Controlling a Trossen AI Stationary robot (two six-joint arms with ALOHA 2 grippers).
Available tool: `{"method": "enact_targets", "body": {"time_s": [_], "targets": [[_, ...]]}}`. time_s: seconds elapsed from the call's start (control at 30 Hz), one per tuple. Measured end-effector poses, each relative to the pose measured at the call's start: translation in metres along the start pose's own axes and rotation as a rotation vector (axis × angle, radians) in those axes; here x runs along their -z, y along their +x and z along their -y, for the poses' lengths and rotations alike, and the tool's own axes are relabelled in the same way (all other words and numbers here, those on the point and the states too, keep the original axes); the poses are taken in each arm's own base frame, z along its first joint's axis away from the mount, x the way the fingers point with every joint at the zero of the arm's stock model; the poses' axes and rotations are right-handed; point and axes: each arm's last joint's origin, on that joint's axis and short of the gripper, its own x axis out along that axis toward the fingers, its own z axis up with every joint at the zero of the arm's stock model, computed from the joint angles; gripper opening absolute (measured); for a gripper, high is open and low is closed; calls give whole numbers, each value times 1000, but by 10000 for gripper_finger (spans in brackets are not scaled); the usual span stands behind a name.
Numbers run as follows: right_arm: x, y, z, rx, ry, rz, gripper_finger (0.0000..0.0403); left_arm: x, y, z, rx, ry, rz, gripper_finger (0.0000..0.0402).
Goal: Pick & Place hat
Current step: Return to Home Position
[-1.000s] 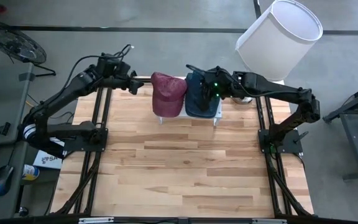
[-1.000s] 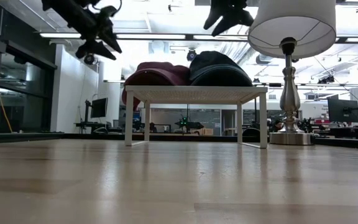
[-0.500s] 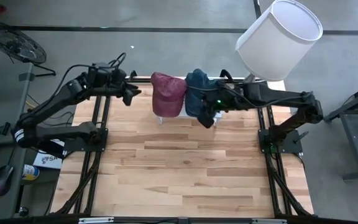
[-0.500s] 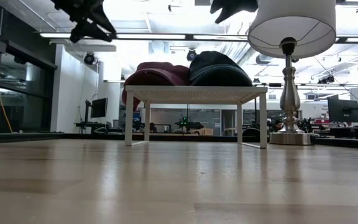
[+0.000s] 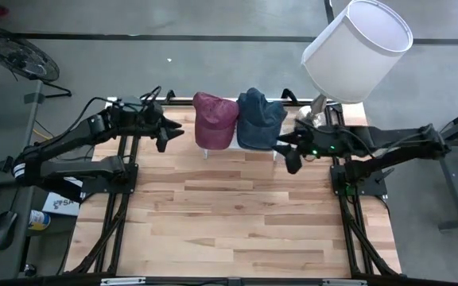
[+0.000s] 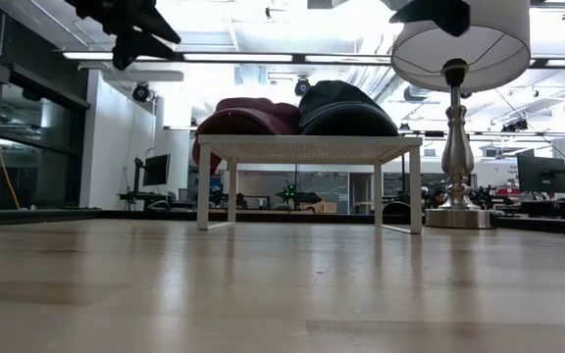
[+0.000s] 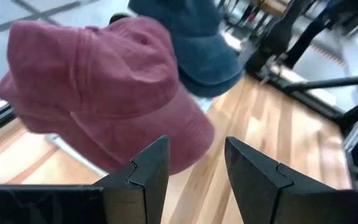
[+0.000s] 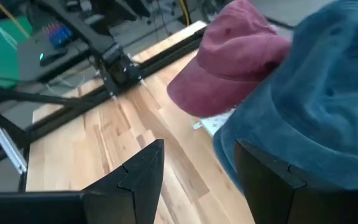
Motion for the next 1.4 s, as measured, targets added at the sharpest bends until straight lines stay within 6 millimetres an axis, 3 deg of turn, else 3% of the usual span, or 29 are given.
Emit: {"method": "enact_targets", "body": {"time_s": [0.27, 0.5, 0.7, 1.13, 1.4], "targets": [[40, -14, 17, -65, 88, 138, 188, 18, -14, -3, 24, -24, 94, 154], [81, -4, 36, -135, 187, 315, 188, 40, -14, -9, 50, -67, 130, 154], [98, -3, 49, -150, 236, 365, 188, 59, -10, -16, 82, -133, 189, 154], [130, 1, 68, -141, 345, 379, 188, 100, 6, -31, 62, -214, 99, 154], [154, 9, 81, -167, 405, 423, 188, 112, 19, -36, 128, -258, 168, 154]]}}
